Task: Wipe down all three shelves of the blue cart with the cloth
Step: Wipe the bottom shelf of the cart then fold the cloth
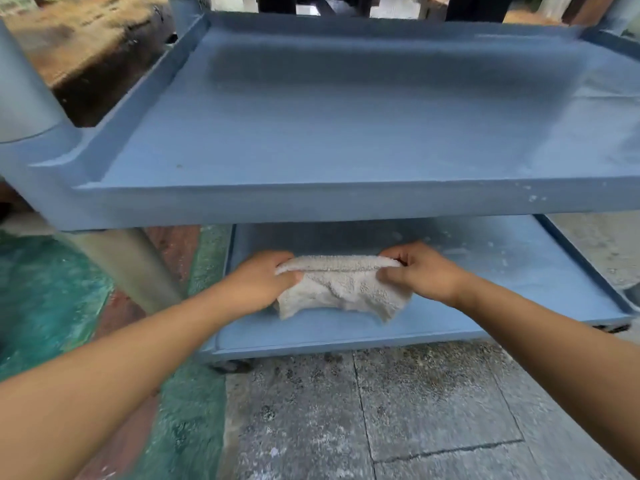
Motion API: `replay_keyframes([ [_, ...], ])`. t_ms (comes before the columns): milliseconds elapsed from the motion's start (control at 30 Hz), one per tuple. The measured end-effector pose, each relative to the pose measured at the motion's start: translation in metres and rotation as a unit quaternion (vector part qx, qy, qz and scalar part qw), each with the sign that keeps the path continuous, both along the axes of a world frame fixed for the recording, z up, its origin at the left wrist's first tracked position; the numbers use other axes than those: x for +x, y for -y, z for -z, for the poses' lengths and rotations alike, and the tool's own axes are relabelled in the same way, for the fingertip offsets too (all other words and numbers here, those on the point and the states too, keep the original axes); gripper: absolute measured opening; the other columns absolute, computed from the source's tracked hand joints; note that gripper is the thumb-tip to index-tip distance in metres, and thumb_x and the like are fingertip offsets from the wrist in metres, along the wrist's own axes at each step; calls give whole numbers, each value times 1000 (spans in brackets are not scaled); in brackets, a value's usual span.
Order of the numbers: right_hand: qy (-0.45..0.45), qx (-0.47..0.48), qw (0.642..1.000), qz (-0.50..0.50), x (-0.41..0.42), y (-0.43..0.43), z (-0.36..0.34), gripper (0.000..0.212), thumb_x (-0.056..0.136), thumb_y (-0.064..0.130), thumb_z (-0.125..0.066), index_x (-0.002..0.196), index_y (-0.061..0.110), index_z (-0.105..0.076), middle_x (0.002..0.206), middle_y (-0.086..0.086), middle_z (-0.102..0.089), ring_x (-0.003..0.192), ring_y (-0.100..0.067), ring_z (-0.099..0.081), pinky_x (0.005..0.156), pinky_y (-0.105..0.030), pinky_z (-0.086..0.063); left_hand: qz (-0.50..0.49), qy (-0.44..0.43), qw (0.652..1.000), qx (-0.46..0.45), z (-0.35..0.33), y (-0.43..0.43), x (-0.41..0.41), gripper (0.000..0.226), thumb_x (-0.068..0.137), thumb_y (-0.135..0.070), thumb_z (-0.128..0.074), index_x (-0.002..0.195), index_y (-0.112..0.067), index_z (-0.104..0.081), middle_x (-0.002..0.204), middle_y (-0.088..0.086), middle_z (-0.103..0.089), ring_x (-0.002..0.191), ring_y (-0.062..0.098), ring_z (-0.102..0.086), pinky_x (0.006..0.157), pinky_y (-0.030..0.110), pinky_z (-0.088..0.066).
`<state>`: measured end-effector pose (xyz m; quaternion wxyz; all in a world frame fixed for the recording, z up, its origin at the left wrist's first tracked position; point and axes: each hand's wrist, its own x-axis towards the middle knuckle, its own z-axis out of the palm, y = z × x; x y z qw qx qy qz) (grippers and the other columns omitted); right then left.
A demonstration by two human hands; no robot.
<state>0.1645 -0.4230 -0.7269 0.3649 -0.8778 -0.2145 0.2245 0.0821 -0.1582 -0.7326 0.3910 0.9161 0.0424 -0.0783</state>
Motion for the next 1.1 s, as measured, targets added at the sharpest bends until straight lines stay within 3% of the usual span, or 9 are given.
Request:
replay_keyframes([
  [133, -67, 43, 997, 0, 8, -10, 10, 12, 92, 7, -66, 82, 12, -70, 75, -2, -70, 65, -8, -62, 61, -22, -45, -58, 10, 995, -76, 13, -5, -6, 15, 95, -14, -63, 99, 0, -68, 95, 13, -72, 85, 26, -65, 69, 27, -45],
  [233, -156, 77, 985, -21, 19, -11, 16, 12, 91, 5, -67, 98, -3, -70, 95, -20, -75, 79, -19, -69, 73, -29, -51, -50, -18, 987, -151, 25, -19, -12, 15, 95, -18, -64, 109, -14, -70, 103, 5, -76, 95, 23, -71, 81, 37, -54],
  [400, -337, 75, 937, -61, 41, -8, 36, 41, 79, 6, -78, 114, -11, -63, 98, -15, -73, 86, -20, -69, 81, -29, -54, -41, -94, 976, -191, 46, -33, -5, 4, 90, -25, -71, 93, -27, -74, 85, -1, -75, 69, 9, -65, 57, 23, -46],
  [533, -148, -68, 984, -73, 54, -22, 71, 11, 89, 10, -72, 96, 2, -72, 88, -9, -66, 83, -21, -60, 77, -33, -47, -66, -127, 986, -89, 82, -29, 21, 13, 86, -9, -74, 82, -12, -63, 78, 8, -61, 74, 22, -59, 63, 33, -45],
  [633, 10, -155, 984, -89, 61, -35, 97, 11, 86, 20, -74, 81, 11, -71, 74, -1, -62, 70, -14, -57, 64, -27, -44, -111, -73, 991, -2, 108, -26, 38, 14, 82, -3, -74, 83, -11, -63, 69, 0, -54, 66, 16, -53, 55, 20, -39],
  [733, 104, -181, 975, -71, 70, -42, 111, 13, 86, 27, -69, 83, 14, -69, 80, 0, -66, 77, -18, -61, 69, -30, -48, -150, 20, 988, 8, 115, -23, 48, 20, 84, 1, -68, 82, -18, -63, 65, -7, -47, 63, 12, -47, 49, 10, -33],
  [833, 176, -213, 959, -67, 75, -42, 115, 16, 89, 30, -64, 103, 22, -65, 102, 0, -66, 99, -25, -62, 80, -32, -49, -103, 71, 984, 124, 118, -21, 50, 25, 90, -6, -63, 112, -17, -61, 98, 4, -59, 85, 23, -59, 67, 17, -37],
  [967, 420, -91, 876, -216, 47, -46, 130, 46, 94, 37, -57, 135, 16, -57, 135, -10, -57, 123, -33, -55, 103, -42, -46, -82, 114, 965, 220, 134, -23, 45, 50, 99, -19, -51, 146, -14, -35, 145, 10, -34, 119, 33, -51, 97, 38, -45],
  [1100, 354, -88, 828, -426, 19, -64, 150, 60, 102, 59, -32, 157, 41, -18, 169, 3, -1, 155, -21, 1, 125, -48, -1, -58, 95, 964, 243, 151, -24, 44, 60, 101, -38, -46, 154, -19, -24, 161, 8, -18, 147, 27, -22, 118, 45, -20],
])
